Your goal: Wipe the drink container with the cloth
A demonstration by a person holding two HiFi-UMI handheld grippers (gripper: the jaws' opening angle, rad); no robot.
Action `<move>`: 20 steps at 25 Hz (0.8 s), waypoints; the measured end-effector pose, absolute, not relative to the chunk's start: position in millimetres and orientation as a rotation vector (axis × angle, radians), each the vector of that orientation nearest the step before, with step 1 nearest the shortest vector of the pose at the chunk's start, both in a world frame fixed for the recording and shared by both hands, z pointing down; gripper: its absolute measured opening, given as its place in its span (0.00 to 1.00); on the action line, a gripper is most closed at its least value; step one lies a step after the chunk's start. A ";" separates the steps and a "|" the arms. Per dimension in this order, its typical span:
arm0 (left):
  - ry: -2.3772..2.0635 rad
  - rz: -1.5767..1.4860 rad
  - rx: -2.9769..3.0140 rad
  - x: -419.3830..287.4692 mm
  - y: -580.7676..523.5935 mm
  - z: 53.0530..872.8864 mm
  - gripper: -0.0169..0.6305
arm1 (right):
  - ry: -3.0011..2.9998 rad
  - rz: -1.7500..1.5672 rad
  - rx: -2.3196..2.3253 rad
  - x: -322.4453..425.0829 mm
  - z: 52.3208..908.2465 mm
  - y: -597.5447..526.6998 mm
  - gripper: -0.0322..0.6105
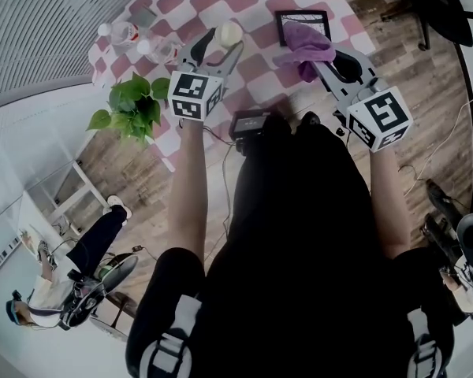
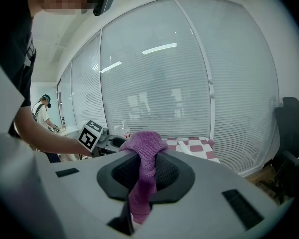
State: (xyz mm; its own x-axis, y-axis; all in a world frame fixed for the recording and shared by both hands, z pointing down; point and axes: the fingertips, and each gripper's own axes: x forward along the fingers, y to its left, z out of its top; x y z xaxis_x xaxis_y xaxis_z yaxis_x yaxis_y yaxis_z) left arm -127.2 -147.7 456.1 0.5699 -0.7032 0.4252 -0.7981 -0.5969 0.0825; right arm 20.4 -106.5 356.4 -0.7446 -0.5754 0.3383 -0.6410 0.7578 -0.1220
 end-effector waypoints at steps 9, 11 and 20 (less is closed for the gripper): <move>-1.254 0.574 2.549 -123.9 -141.0 454.4 0.50 | -2.709 0.301 0.956 24.3 342.1 -103.7 0.15; -1.279 0.579 2.543 -124.4 -137.0 450.5 0.50 | -2.720 0.291 0.954 25.4 336.6 -101.0 0.15; -1.514 0.394 2.420 -140.3 -76.2 417.0 0.50 | -2.805 0.255 0.894 39.6 315.4 -65.9 0.15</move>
State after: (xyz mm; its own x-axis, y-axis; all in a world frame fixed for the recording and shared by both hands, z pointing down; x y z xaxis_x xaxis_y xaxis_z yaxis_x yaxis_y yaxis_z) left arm -140.3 -76.2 417.0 0.4209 -0.8324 0.3605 -0.9026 -0.4240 0.0748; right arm 39.6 -65.9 315.4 -0.8013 -0.5533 0.2274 -0.5852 0.8039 -0.1062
